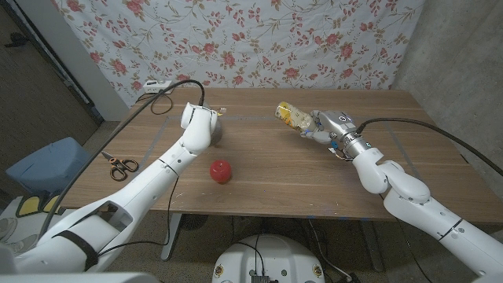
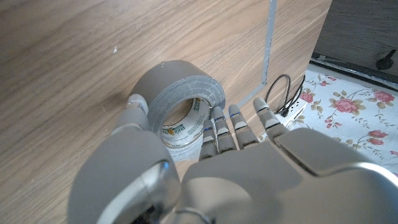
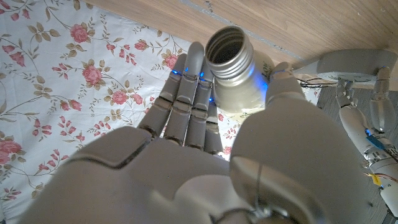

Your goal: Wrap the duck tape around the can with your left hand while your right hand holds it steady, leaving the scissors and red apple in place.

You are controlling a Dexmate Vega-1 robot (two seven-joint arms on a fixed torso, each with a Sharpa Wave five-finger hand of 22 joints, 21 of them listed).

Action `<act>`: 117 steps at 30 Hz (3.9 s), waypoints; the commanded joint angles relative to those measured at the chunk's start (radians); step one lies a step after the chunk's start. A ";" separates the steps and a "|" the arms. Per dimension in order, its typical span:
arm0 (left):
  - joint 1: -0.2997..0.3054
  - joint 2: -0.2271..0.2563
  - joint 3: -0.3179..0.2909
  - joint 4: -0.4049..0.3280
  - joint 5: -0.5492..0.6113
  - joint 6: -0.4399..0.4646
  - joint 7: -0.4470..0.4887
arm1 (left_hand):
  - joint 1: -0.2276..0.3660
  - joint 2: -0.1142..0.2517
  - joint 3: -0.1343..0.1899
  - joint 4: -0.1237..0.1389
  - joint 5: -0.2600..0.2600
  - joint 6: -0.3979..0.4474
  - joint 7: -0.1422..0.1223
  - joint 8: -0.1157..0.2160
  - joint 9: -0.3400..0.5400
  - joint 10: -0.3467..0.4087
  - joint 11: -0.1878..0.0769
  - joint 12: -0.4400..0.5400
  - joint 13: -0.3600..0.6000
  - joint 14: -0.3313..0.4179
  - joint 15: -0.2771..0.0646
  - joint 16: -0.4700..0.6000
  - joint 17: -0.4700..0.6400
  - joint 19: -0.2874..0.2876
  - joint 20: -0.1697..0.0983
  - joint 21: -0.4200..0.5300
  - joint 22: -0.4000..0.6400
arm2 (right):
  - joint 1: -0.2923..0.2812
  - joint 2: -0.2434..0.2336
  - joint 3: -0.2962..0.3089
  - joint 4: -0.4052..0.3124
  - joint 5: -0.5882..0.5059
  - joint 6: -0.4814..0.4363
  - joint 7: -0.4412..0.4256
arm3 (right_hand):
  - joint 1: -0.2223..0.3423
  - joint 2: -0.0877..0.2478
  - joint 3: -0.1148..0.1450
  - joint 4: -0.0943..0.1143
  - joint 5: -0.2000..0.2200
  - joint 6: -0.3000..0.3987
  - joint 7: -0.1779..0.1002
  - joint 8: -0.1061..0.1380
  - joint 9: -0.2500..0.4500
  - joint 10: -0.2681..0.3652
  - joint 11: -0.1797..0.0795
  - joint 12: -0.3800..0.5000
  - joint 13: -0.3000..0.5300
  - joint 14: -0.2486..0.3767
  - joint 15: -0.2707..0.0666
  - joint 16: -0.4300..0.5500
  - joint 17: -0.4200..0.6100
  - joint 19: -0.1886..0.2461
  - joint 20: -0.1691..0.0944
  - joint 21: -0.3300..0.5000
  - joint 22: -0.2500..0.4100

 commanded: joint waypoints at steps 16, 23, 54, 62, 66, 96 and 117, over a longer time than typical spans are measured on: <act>-0.037 0.002 0.041 -0.128 0.078 -0.075 -0.147 | 0.047 -0.091 -0.067 0.018 0.061 0.281 -0.054 0.111 0.024 0.209 -0.044 0.134 0.042 0.057 -0.011 0.018 0.027 -0.038 0.045 -0.036 0.008 | -0.027 0.000 0.025 0.011 0.011 0.027 -0.082 | 0.123 0.131 0.013 0.012 0.017 0.473 -0.220 -0.002 0.007 0.145 -0.139 0.000 0.004 0.134 -0.227 -0.012 0.019 -0.034 -0.058 0.019 -0.004; -0.033 -0.022 0.047 -0.094 0.147 -0.077 -0.147 | 0.047 -0.075 -0.077 0.031 0.070 0.228 -0.027 0.081 0.017 0.138 -0.027 0.088 0.034 0.054 -0.015 0.022 0.029 -0.019 0.031 -0.033 0.009 | -0.030 -0.007 0.040 0.017 0.026 0.045 -0.081 | 0.123 0.131 0.012 0.013 0.017 0.474 -0.222 -0.004 0.009 0.147 -0.140 -0.001 0.004 0.135 -0.227 -0.015 0.024 -0.035 -0.058 0.023 -0.005; -0.083 -0.062 0.146 0.124 0.198 -0.105 -0.085 | 0.165 0.015 -0.044 0.007 0.042 0.376 -0.065 0.120 0.007 0.315 -0.103 0.098 0.005 0.149 -0.095 0.068 0.014 0.045 -0.004 -0.017 0.008 | -0.006 -0.003 0.057 0.050 0.058 0.094 -0.069 | 0.126 0.132 0.012 0.016 0.015 0.480 -0.220 -0.013 0.011 0.149 -0.140 -0.007 0.005 0.143 -0.227 -0.026 0.044 -0.043 -0.059 0.044 -0.011; -0.078 -0.057 0.173 0.150 0.225 -0.099 -0.058 | 0.249 0.073 -0.025 -0.003 0.009 0.512 -0.084 0.166 0.007 0.425 -0.131 0.139 0.014 0.250 -0.145 0.112 0.025 0.095 -0.033 0.000 0.008 | -0.001 -0.007 0.057 0.052 0.054 0.097 -0.066 | 0.128 0.131 0.012 0.016 0.014 0.482 -0.220 -0.015 0.012 0.152 -0.137 -0.008 0.005 0.144 -0.227 -0.030 0.051 -0.044 -0.059 0.051 -0.014; -0.067 -0.054 0.180 0.166 0.221 -0.093 -0.029 | 0.263 0.085 -0.025 -0.001 -0.001 0.526 -0.085 0.170 0.006 0.415 -0.128 0.132 0.015 0.268 -0.153 0.126 0.034 0.110 -0.039 0.007 0.008 | -0.002 -0.010 0.058 0.050 0.050 0.095 -0.065 | 0.128 0.131 0.012 0.017 0.013 0.484 -0.220 -0.016 0.012 0.153 -0.138 -0.008 0.006 0.146 -0.227 -0.032 0.054 -0.044 -0.058 0.055 -0.015; 0.159 -0.245 -0.163 -0.133 -0.272 0.303 0.567 | 0.430 0.229 0.156 0.122 0.098 0.716 0.044 0.442 0.236 0.813 -0.147 0.481 0.318 0.788 -0.214 0.307 0.280 0.314 -0.068 0.245 0.059 | 0.032 0.012 0.026 0.112 -0.015 0.067 -0.156 | 0.131 0.129 0.010 0.019 0.014 0.478 -0.226 -0.023 0.025 0.146 -0.144 -0.011 0.019 0.141 -0.229 -0.049 0.073 -0.058 -0.069 0.074 -0.021; 0.262 -0.383 -0.358 -0.273 -1.076 0.186 1.206 | 0.457 0.210 0.177 0.077 0.070 0.751 0.087 0.432 0.206 0.868 -0.149 0.423 0.213 0.846 -0.207 0.291 0.273 0.332 -0.095 0.293 0.057 | 0.077 0.020 -0.017 0.123 -0.054 -0.021 -0.142 | 0.133 0.126 0.006 0.021 0.018 0.478 -0.230 -0.028 0.032 0.148 -0.147 -0.012 0.025 0.143 -0.229 -0.058 0.085 -0.068 -0.072 0.086 -0.025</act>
